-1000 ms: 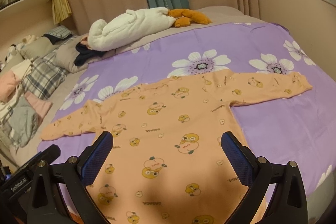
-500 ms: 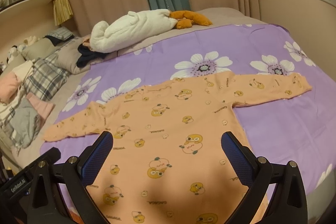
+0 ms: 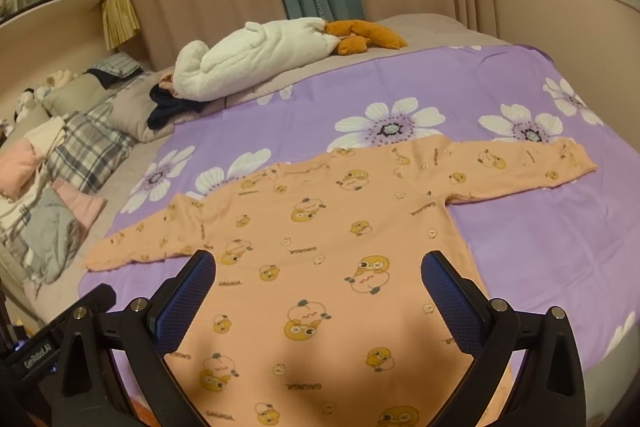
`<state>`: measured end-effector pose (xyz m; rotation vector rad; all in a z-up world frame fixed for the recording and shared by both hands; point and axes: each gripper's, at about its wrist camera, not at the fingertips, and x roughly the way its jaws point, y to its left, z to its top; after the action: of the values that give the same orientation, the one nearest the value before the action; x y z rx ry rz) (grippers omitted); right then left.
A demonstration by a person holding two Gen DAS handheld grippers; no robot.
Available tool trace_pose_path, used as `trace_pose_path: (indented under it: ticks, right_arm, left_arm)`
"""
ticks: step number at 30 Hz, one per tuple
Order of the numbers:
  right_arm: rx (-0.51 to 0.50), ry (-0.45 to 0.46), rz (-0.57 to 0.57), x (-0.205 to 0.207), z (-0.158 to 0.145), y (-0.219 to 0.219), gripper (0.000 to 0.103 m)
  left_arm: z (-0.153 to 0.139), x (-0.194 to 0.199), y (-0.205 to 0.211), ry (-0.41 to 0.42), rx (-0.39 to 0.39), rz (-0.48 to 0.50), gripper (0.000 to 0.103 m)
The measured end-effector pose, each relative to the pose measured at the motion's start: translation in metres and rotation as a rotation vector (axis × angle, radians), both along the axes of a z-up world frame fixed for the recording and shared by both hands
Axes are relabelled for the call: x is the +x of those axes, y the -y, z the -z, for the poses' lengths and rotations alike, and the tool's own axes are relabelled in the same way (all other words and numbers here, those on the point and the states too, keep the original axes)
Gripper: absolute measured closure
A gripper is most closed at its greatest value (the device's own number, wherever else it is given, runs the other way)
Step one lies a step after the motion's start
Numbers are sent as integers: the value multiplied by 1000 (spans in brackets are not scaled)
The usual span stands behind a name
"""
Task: Fold small clothes
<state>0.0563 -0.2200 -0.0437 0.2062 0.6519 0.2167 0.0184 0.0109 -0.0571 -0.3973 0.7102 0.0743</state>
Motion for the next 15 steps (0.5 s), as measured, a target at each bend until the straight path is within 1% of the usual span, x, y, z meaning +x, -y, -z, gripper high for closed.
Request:
trace_pose_path:
  ticks: [7,10,15]
  right_arm:
    - [20,-14,-6,4,-2,6,3]
    - [24,-2,-10,5,-12,11,3]
    - [42,2,-35,15,-29,19,3]
  left_arm:
    - [-4,8,1,-5,-2,11,2]
    - [-9,17,2,-13,-2,22,2]
    - [-18,34,7,-29,32,53,2]
